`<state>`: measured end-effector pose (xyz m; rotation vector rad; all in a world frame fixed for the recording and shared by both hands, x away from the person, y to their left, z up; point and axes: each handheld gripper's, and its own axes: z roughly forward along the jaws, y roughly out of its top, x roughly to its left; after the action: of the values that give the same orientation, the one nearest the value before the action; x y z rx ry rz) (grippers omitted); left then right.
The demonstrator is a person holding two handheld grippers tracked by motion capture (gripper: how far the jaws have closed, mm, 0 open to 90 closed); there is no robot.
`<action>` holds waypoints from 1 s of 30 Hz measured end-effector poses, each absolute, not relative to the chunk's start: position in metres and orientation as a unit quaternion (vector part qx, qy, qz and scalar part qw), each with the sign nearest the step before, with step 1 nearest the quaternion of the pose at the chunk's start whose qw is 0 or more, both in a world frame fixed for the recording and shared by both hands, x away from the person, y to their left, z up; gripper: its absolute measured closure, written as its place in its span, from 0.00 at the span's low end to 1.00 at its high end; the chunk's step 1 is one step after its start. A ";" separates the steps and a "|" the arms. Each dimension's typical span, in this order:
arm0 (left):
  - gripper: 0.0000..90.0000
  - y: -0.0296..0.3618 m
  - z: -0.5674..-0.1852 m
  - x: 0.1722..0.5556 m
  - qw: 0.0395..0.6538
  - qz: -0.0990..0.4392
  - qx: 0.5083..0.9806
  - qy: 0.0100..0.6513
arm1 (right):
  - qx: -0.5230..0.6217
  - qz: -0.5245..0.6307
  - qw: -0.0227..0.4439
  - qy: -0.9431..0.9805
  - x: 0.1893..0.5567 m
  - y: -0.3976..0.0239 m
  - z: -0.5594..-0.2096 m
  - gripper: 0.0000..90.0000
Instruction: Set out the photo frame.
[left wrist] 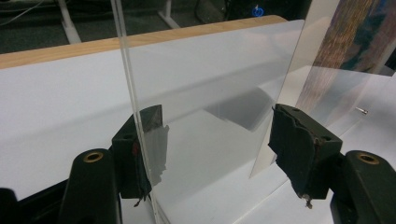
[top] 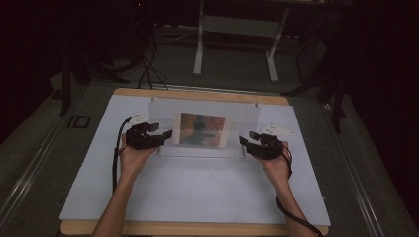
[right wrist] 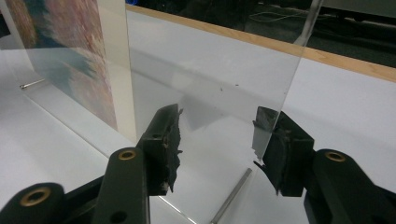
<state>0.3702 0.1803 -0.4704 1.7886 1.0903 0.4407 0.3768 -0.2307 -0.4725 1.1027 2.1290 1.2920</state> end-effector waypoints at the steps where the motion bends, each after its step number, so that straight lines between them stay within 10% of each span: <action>1: 0.39 0.180 -0.471 0.370 0.480 0.181 0.733 0.446 | 0.396 0.463 0.208 0.765 0.377 -0.231 -0.472 0.56; 30: 0.38 0.177 -0.472 0.370 0.483 0.180 0.735 0.441 | 0.397 0.464 0.209 0.764 0.374 -0.235 -0.474 0.55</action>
<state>0.3702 0.1774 -0.4720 1.7905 1.0744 0.4374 0.3745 -0.2345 -0.4741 1.1054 2.1247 1.2909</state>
